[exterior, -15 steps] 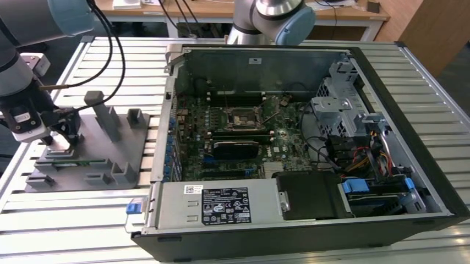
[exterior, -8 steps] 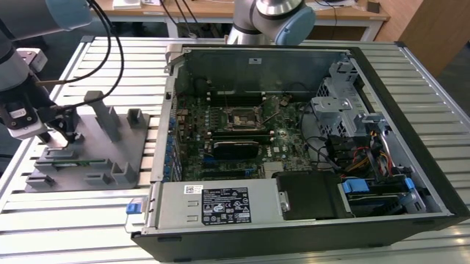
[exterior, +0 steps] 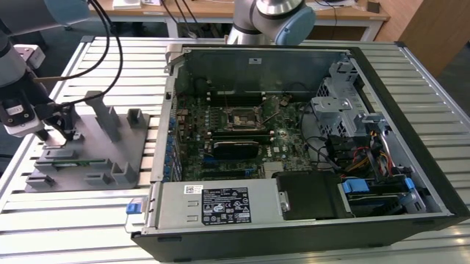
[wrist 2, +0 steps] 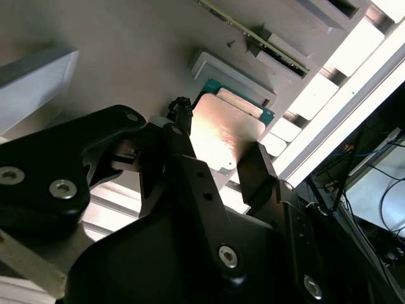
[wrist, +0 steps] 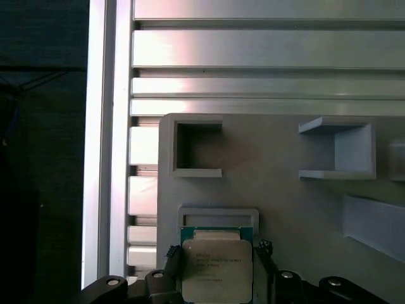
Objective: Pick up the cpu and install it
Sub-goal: 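Pick up the cpu and move it towards the insertion slot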
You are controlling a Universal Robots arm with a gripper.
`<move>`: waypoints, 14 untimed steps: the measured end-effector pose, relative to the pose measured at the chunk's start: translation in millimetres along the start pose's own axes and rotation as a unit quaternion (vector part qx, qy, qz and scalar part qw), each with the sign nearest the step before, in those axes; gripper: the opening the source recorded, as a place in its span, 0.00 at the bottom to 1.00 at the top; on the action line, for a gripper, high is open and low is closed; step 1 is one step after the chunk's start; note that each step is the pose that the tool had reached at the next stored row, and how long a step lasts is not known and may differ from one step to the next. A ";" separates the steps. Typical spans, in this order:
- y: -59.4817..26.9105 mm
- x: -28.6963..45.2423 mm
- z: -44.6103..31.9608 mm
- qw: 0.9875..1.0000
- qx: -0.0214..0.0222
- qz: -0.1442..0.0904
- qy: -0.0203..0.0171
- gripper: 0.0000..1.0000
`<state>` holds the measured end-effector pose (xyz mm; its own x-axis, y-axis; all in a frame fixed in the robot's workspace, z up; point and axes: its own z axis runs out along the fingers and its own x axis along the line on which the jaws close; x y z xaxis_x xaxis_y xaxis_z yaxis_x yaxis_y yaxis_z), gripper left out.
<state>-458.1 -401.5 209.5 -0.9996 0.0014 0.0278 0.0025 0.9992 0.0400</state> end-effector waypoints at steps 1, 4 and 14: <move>0.1 0.0 -1.3 1.000 0.000 0.000 0.000 0.53; 0.2 0.1 -5.1 1.000 0.000 0.000 0.000 0.53; 0.5 0.4 -12.9 1.000 0.000 0.000 0.000 0.53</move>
<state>-458.1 -401.5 222.4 -0.9996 0.0014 0.0278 0.0025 0.9992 0.0400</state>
